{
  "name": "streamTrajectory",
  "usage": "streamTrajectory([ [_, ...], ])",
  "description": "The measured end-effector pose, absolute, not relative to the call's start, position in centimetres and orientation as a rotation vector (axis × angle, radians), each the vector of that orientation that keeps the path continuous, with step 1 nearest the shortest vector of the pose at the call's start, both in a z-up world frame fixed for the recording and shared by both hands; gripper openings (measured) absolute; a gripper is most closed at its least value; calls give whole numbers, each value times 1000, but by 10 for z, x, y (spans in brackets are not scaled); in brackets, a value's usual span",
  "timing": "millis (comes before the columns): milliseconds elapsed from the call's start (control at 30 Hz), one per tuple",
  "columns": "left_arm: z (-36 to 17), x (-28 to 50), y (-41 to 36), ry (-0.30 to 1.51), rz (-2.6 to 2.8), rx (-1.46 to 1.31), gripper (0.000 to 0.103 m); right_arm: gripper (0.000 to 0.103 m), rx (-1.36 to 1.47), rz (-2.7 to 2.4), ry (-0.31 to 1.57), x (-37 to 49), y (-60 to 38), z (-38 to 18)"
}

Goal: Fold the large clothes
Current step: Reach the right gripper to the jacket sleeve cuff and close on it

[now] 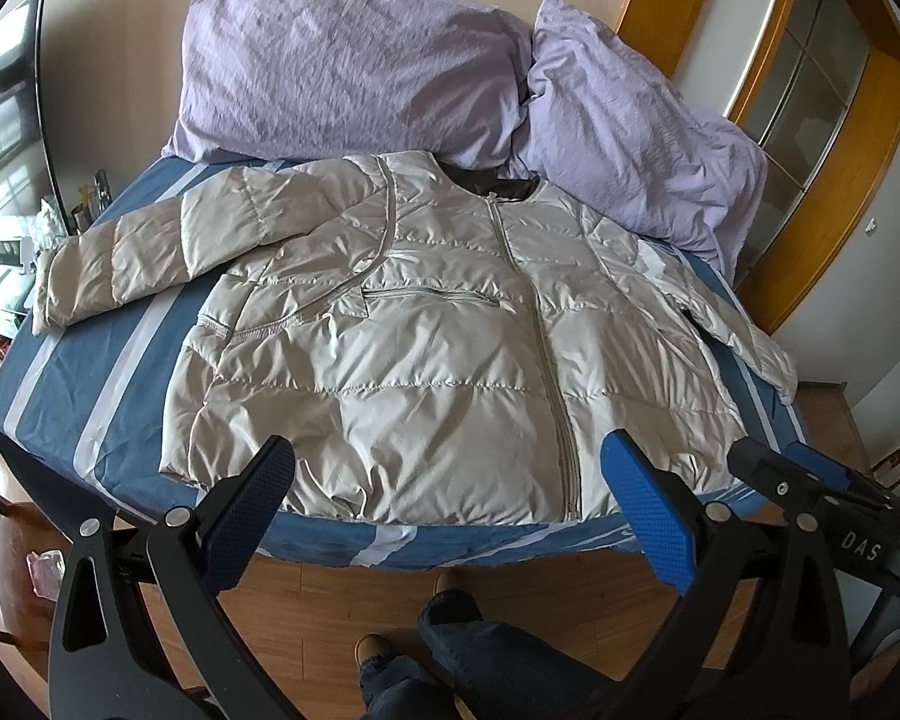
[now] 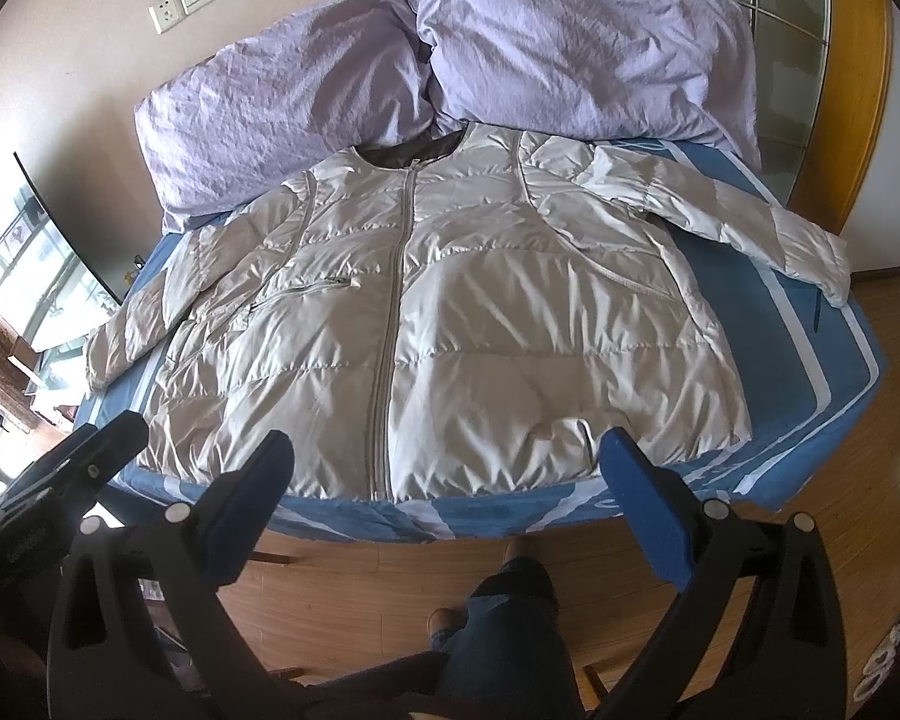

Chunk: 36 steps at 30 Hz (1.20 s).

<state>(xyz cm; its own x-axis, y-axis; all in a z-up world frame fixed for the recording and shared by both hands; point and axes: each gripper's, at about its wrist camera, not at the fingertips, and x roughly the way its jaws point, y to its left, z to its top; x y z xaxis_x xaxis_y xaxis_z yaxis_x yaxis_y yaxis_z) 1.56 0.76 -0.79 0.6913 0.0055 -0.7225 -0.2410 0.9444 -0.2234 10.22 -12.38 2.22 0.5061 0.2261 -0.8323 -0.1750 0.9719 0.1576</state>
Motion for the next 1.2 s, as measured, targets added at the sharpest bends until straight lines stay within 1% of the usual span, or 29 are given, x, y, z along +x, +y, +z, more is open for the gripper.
streamTrajectory([
  [300,-21,46,20,848,196,-311,102,101,79,225,1025,134,-127,13],
  [700,-43,121,28,920,235,-235,102,101,129,114,1078,219,-161,-12],
  [900,-59,168,38,951,245,-239,102,101,179,10,1109,272,-201,-31],
  [1200,-89,222,54,1005,291,-232,102,101,256,-221,1105,342,-303,-59],
])
